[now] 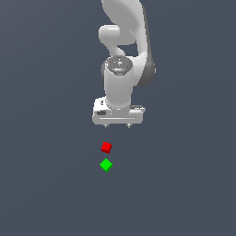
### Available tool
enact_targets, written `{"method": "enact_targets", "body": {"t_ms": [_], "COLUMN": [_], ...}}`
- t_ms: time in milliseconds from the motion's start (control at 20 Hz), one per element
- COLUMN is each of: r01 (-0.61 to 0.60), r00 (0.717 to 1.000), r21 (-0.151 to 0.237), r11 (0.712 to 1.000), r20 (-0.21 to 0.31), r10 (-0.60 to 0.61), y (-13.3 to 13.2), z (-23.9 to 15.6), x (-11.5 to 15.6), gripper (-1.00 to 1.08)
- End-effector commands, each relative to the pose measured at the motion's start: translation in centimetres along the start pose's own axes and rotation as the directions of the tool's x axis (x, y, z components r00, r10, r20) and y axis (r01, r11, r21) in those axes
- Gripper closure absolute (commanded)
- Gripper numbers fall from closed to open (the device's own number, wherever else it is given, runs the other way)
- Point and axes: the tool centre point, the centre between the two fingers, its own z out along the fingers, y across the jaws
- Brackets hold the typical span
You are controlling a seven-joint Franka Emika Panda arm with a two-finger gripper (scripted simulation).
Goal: Stack the red cube on top of the green cube.
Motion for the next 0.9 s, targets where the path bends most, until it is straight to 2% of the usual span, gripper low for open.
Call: {"method": "enact_targets", "body": {"t_ms": [0,400,850], "r01": [0.0,-0.054,-0.233], "r00": [1.0,0.999,0.972], "r21": [0.0,0.003,0.014], "r11": [1.0,0.999,0.972], "r20": [0.0,-0.001,-0.002], "r10": [0.0,0.054,0.233], "y": [0.0,0.8,3.7], "z": [0.0,1.5,6.6], "x": [0.0,0.7,2.7], "gripper": [-0.92,-0.92,-0.92]}}
